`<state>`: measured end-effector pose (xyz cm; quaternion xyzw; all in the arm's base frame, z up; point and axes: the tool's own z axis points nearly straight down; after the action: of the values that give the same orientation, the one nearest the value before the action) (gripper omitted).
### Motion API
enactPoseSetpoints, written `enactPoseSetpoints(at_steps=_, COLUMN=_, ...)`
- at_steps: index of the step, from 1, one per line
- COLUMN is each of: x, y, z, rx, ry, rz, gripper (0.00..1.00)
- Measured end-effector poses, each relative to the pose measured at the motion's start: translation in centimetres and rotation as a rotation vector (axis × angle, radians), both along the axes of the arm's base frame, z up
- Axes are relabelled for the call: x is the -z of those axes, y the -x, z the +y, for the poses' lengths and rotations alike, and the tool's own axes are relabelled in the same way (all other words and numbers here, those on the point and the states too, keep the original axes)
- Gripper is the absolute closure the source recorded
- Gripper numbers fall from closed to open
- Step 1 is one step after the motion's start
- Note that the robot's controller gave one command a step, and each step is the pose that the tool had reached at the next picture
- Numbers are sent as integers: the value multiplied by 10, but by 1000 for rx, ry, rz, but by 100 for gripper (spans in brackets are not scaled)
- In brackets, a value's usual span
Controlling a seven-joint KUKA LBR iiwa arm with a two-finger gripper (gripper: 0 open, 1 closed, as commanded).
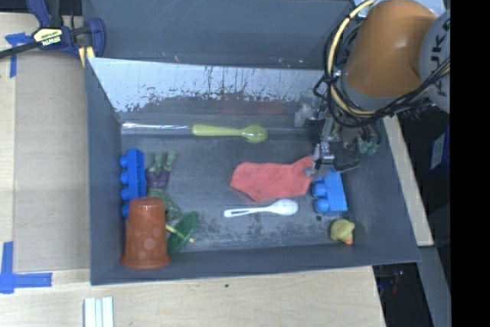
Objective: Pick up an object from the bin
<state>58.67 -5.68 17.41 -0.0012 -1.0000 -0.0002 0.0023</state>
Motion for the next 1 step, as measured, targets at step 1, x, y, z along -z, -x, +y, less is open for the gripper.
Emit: enactPoseSetpoints(at_steps=1, x=-5, y=-2, z=0, rx=-1, ry=1, rz=-9, gripper=0)
